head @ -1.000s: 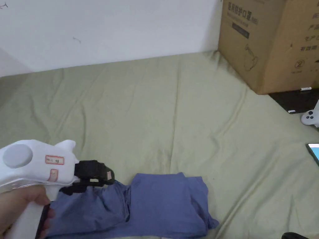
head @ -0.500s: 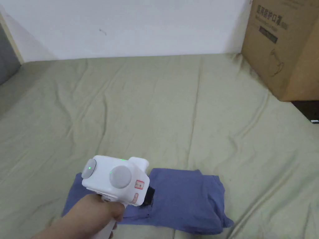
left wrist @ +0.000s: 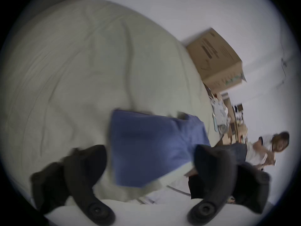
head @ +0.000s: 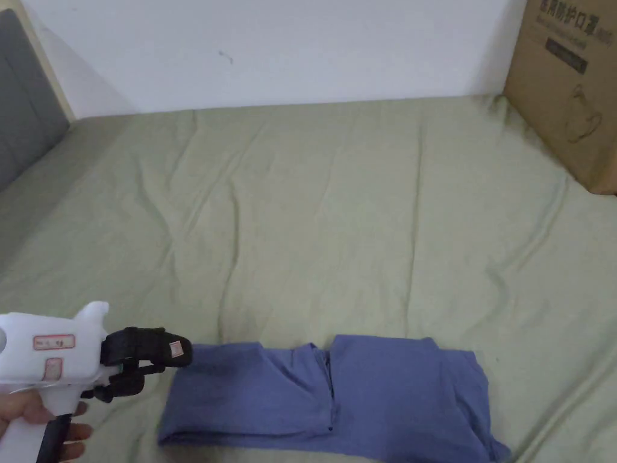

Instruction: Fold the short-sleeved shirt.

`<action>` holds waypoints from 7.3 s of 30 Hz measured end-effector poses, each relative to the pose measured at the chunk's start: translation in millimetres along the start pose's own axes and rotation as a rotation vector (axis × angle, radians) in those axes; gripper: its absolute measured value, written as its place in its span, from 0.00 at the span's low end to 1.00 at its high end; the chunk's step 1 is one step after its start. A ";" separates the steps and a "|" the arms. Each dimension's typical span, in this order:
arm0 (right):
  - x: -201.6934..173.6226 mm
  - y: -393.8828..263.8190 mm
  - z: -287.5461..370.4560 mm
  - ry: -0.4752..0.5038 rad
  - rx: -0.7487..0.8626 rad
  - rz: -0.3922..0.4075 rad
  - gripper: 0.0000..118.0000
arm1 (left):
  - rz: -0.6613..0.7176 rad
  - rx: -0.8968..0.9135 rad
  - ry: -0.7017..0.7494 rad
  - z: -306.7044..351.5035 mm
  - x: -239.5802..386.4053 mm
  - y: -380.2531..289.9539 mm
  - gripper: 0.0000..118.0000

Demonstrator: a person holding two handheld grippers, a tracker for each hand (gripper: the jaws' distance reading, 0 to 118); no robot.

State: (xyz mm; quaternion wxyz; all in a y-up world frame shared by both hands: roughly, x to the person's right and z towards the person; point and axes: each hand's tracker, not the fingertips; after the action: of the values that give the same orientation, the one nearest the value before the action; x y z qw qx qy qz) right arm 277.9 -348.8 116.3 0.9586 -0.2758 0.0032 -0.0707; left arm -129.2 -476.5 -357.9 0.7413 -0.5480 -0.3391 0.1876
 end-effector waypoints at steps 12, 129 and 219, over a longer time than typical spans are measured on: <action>-14.0 14.8 -27.3 -0.012 -0.050 0.036 0.00 | 0.089 -0.101 -0.177 -75.0 15.7 -32.6 0.15; 33.5 6.1 -271.0 0.164 -0.118 -0.186 0.00 | -0.323 -0.154 1.115 130.3 -161.2 145.1 0.20; 2.7 34.9 -107.7 -0.365 0.416 0.109 1.00 | -0.641 0.984 0.497 10.6 225.5 -180.1 0.97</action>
State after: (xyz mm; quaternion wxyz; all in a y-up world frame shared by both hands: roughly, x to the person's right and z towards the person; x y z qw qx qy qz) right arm 280.4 -376.8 6.6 0.9817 -0.0808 -0.1691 0.0327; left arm 4.2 -382.0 -119.9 0.9821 -0.0418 -0.1784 -0.0425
